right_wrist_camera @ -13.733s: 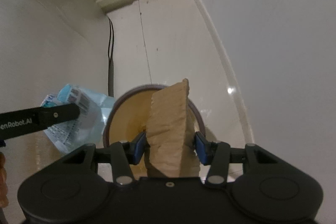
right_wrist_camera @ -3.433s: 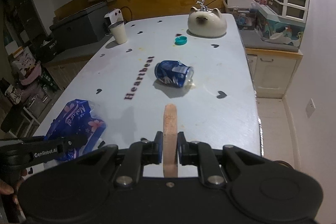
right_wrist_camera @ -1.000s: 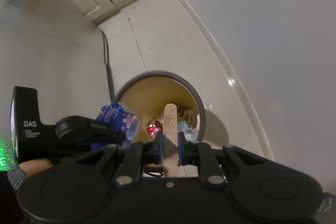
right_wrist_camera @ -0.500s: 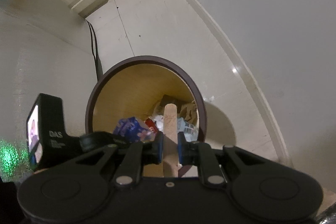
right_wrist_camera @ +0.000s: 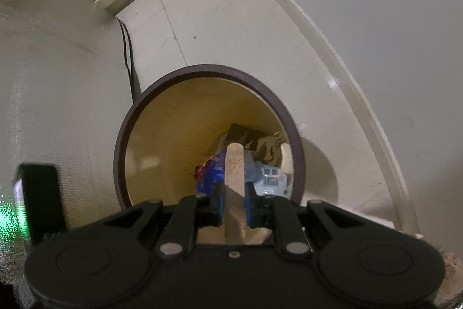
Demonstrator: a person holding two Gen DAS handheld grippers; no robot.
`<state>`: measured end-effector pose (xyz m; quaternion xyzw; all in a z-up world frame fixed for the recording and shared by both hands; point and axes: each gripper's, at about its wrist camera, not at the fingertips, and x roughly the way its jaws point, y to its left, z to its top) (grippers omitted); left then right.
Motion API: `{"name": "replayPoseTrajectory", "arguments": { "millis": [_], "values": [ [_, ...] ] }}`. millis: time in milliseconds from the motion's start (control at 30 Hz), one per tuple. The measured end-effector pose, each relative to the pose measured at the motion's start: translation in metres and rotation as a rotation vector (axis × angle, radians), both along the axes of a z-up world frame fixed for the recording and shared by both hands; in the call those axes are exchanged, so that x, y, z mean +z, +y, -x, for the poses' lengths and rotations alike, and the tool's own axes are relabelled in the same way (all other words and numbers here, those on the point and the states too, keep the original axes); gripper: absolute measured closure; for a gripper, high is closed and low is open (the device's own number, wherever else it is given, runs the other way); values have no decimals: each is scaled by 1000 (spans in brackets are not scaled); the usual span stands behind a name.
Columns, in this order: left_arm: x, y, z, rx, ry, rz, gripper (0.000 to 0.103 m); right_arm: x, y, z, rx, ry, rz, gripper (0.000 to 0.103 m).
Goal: Collect trash
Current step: 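Lower the blue wrapper with the left tool while the right lowers the stick into the bin, then open the left gripper dropping the wrapper while the right drops the wooden stick, then raise both open tools from the bin back over the table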
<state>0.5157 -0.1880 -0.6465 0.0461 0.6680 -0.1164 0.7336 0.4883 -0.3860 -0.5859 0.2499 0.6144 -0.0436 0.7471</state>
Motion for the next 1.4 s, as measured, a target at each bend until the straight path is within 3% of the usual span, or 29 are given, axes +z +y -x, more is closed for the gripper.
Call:
{"name": "replayPoseTrajectory", "arguments": {
  "millis": [167,300,400,500,833,967,1300,1400],
  "values": [
    [25,11,7,-6,-85,19,36,-8,9,-13,30,-5,-11,89],
    [31,25,7,59,-85,8,35,-11,15,-27,63,-34,-63,86],
    [27,31,7,81,-65,-22,35,-17,22,-34,89,-26,-71,59],
    [26,36,7,81,-57,-37,35,-18,27,-29,110,-16,-15,59],
    [29,33,2,62,-49,-40,30,-22,17,-3,94,20,15,59],
    [34,32,3,53,-57,-37,24,-13,20,0,126,-3,46,54],
    [60,35,10,62,-86,-42,0,15,23,2,212,-52,96,27],
    [67,39,14,68,-89,-44,0,21,23,3,223,-63,109,20]
  ]
}}
